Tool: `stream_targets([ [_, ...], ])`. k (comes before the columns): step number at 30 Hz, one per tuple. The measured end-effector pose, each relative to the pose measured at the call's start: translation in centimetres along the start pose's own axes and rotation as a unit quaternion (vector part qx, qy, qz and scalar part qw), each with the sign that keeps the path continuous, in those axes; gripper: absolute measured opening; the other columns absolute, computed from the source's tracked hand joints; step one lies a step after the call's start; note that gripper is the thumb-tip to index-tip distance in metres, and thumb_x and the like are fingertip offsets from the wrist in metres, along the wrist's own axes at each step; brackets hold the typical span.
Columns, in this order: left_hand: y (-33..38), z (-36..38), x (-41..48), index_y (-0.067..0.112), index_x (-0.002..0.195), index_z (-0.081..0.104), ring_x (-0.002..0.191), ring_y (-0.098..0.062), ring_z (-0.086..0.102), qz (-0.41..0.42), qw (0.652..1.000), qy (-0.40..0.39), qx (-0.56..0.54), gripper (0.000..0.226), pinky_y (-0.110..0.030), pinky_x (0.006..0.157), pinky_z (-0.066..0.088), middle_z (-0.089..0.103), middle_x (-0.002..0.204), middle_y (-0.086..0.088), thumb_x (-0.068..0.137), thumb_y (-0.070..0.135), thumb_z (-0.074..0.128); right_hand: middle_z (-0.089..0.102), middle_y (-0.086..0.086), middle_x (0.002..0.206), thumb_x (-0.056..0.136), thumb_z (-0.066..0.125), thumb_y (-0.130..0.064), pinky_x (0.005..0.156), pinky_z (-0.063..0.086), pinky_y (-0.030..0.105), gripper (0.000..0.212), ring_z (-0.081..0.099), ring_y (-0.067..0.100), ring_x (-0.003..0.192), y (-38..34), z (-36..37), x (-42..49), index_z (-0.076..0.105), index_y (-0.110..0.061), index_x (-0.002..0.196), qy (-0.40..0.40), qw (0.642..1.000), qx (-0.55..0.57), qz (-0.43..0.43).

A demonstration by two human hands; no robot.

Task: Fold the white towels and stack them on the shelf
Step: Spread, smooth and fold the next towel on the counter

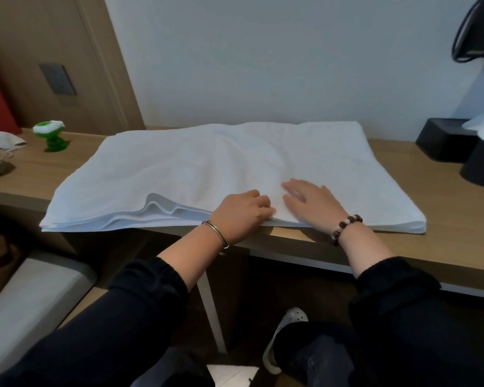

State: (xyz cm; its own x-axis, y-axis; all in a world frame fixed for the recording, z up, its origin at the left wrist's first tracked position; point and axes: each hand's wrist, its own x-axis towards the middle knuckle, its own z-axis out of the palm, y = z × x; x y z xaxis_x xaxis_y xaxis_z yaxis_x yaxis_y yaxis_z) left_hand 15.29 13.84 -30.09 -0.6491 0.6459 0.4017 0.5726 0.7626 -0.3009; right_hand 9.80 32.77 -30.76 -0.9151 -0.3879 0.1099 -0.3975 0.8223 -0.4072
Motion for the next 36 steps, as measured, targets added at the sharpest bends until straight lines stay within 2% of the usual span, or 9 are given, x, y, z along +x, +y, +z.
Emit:
stream_targets([
  [7,-0.6,0.6,0.4,0.005,0.085,0.071,0.068,-0.031,0.060,-0.068,0.996,0.003,-0.062,0.005,-0.031,0.046,0.039,0.064,0.079,-0.014,0.082,0.007,0.068,0.055,-0.006,0.135,0.077,0.075,-0.023,0.097,0.030,0.015,0.031,0.050,0.010,0.122,0.0,-1.4,-2.3,0.065,-0.027,0.107,0.001,0.994,0.082,-0.067],
  [11,-0.4,0.0,0.5,0.003,0.071,0.064,0.051,-0.028,0.055,-0.068,0.991,0.083,-0.081,0.014,-0.028,0.034,0.040,0.059,0.065,-0.012,0.069,-0.002,0.078,0.066,-0.001,0.103,0.081,0.065,-0.005,0.087,0.045,0.027,0.014,0.060,0.019,0.100,0.2,-1.2,-2.6,0.062,-0.018,0.083,0.106,0.989,0.047,-0.090],
  [15,-0.1,-0.4,0.9,0.005,0.063,0.058,0.050,-0.025,0.049,-0.028,0.994,0.103,-0.031,0.024,-0.023,0.031,0.032,0.055,0.063,-0.010,0.059,-0.008,0.078,0.058,0.010,0.074,0.065,0.066,0.016,0.055,0.046,0.037,0.021,0.056,0.030,0.068,0.1,-0.8,-3.3,0.060,-0.004,0.065,0.240,0.946,-0.074,-0.206],
  [18,0.2,-0.1,0.6,0.006,0.060,0.057,0.051,-0.025,0.050,0.002,0.996,0.082,-0.034,0.025,-0.021,0.032,0.031,0.054,0.062,-0.010,0.058,-0.006,0.080,0.056,0.010,0.067,0.060,0.070,0.017,0.052,0.041,0.032,0.024,0.054,0.029,0.062,0.1,-0.1,-3.7,0.059,-0.005,0.062,0.214,0.945,-0.120,-0.216],
  [24,-0.2,0.1,0.0,0.004,0.063,0.062,0.057,-0.029,0.054,-0.034,0.995,0.026,-0.095,0.018,-0.029,0.039,0.039,0.058,0.069,-0.011,0.076,0.006,0.074,0.058,-0.001,0.087,0.083,0.059,-0.001,0.070,0.040,0.027,0.013,0.051,0.017,0.087,0.6,-0.1,-3.6,0.066,-0.011,0.083,0.117,0.980,-0.083,-0.137],
  [29,-0.1,0.4,0.0,0.004,0.071,0.062,0.067,-0.030,0.054,-0.058,0.992,0.003,-0.109,0.019,-0.033,0.050,0.038,0.059,0.076,-0.010,0.087,0.014,0.062,0.064,-0.006,0.078,0.090,0.048,-0.018,0.066,0.039,0.026,0.025,0.054,0.012,0.069,0.2,-1.4,-1.9,0.066,-0.006,0.077,0.081,0.993,0.077,-0.029],
  [31,-0.1,0.4,0.1,0.006,0.075,0.061,0.071,-0.029,0.053,-0.071,0.991,-0.010,-0.115,0.018,-0.031,0.054,0.033,0.058,0.079,-0.009,0.089,0.017,0.058,0.065,0.005,0.106,0.097,0.037,-0.027,0.079,0.045,0.034,0.034,0.057,0.018,0.092,0.3,-1.5,-0.8,0.066,-0.008,0.099,0.093,0.995,0.031,0.006],
  [34,-0.3,0.4,0.2,0.008,0.079,0.058,0.073,-0.027,0.052,-0.087,0.986,-0.033,-0.135,0.012,-0.031,0.057,0.032,0.058,0.080,-0.007,0.088,0.015,0.056,0.021,0.001,0.156,0.100,0.019,-0.045,0.109,0.018,0.056,0.049,0.020,0.025,0.141,2.0,-0.7,-0.1,0.028,-0.031,0.146,-0.037,0.986,-0.147,0.065],
  [36,-0.3,0.3,0.2,0.009,0.080,0.056,0.074,-0.026,0.052,-0.096,0.983,-0.047,-0.147,0.010,-0.033,0.060,0.036,0.059,0.082,-0.006,0.088,0.015,0.055,0.001,-0.008,0.160,0.098,0.013,-0.051,0.111,0.001,0.062,0.054,0.002,0.020,0.147,3.6,-0.7,0.1,0.009,-0.039,0.150,-0.064,0.980,-0.155,0.102],
])
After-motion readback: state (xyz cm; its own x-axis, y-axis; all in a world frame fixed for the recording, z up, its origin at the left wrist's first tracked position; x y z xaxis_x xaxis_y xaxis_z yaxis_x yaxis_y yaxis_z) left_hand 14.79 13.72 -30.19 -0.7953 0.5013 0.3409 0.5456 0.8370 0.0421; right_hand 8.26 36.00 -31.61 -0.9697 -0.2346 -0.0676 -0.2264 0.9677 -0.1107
